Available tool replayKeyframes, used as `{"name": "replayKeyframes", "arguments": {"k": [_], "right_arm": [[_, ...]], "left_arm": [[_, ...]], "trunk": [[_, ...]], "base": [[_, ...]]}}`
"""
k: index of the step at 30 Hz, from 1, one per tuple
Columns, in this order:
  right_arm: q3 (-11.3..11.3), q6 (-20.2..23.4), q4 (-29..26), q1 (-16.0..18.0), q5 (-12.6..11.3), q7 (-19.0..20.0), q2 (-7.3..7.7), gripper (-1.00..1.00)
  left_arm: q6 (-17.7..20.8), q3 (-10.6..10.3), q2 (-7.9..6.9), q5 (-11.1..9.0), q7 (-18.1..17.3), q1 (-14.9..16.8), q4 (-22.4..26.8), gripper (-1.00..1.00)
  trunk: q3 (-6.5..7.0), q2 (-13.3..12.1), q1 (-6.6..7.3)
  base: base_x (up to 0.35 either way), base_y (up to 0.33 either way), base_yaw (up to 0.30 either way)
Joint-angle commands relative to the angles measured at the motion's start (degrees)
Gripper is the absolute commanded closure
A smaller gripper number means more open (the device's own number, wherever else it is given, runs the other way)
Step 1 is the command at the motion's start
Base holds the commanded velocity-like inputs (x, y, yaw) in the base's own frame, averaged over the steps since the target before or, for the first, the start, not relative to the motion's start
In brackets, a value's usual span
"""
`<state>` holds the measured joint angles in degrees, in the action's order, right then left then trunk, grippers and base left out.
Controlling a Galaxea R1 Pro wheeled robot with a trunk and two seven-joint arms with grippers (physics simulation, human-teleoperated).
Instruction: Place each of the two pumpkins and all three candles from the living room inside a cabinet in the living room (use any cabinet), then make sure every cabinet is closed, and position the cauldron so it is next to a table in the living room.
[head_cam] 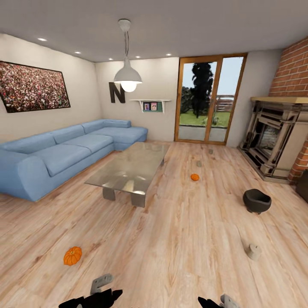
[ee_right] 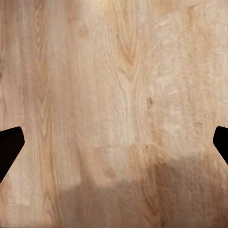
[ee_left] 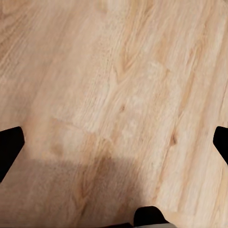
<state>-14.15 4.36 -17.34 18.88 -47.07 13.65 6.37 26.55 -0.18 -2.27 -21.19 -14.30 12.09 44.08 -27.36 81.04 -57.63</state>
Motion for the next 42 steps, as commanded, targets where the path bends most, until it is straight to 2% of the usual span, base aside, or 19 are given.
{"name": "replayKeyframes", "arguments": {"k": [1, 12, 20, 24, 32, 42], "right_arm": [[-0.2, 0.2, -0.1, 0.0, -0.4, 0.1, 0.05, -1.0], [-0.2, 0.3, -0.1, 0.0, -0.5, 0.1, 0.11, -1.0], [-0.2, 0.3, -0.1, 0.0, -0.5, 0.5, 0.21, -1.0], [-0.2, 0.2, -0.1, 0.0, -0.5, 0.7, 0.22, -1.0], [-0.2, 0.2, -0.1, 0.0, -0.5, 0.9, 0.22, -1.0], [-0.2, 0.2, -0.1, 0.0, -0.5, 0.9, 0.22, -1.0]], "left_arm": [[0.3, 0.0, -0.02, -0.4, 0.0, 0.0, 0.0, -1.0], [0.3, 0.2, -0.02, -0.4, 0.0, 0.0, -0.1, -1.0], [0.3, 0.3, -0.02, -0.4, 0.0, 0.0, -0.1, -1.0], [0.3, 0.3, -0.04, -0.4, 0.0, 0.0, -0.1, -1.0], [0.3, 0.4, -0.1, -0.4, 0.0, 0.0, -0.1, -1.0], [0.3, 0.4, -0.1, -0.4, 0.0, 0.0, -0.1, -1.0]], "trunk": [[-0.06, 0.0, 0.0], [-0.06, 0.0, 0.0], [-0.06, 0.0, 0.0], [-0.04, 0.0, 0.0], [0.14, 0.0, 0.0], [0.21, 0.0, 0.0]], "base": [[0.0, 0.285, 0.274], [0.012, 0.289, 0.274], [0.208, 0.264, 0.164], [0.254, 0.251, -0.017], [0.225, 0.269, -0.226], [0.077, 0.325, -0.115]]}}
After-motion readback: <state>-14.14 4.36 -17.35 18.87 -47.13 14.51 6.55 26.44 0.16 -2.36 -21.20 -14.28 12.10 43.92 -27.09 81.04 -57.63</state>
